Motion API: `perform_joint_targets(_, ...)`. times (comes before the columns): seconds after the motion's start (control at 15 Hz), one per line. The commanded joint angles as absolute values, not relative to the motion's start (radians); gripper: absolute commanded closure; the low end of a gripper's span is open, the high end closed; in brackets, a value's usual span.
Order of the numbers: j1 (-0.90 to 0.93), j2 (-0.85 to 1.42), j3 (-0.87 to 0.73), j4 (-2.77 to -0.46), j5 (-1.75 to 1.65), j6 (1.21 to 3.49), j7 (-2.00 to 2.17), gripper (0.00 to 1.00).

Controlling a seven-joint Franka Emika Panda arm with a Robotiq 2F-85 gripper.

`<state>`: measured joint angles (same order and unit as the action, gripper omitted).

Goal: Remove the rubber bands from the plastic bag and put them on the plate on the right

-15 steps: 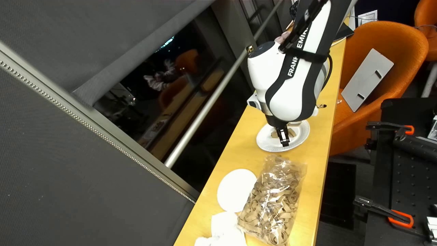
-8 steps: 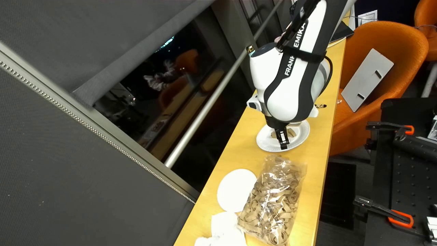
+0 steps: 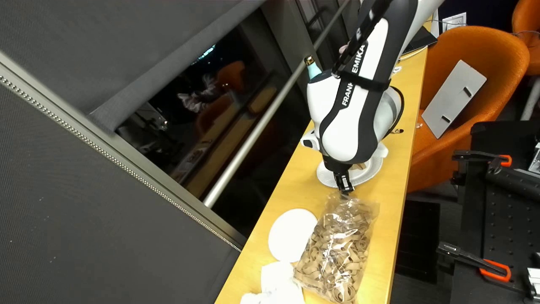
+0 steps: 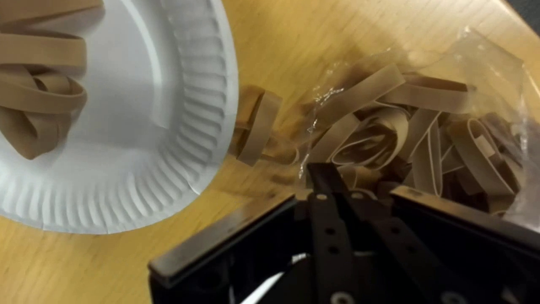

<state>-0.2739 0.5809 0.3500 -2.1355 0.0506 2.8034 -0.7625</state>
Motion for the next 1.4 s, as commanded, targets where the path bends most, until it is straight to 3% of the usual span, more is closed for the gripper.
perform_joint_targets(0.0,-0.355,0.633,0.445,-2.105,0.119,2.825,-0.876,1.0)
perform_joint_targets(0.73,-0.482,0.7,0.624,-2.113,0.254,2.812,-1.058,1.0)
perform_joint_targets(1.27,-0.493,0.76,0.64,-2.083,0.265,2.79,-1.092,1.0)
perform_joint_targets(1.33,-0.499,0.763,0.648,-2.081,0.266,2.789,-1.095,0.95)
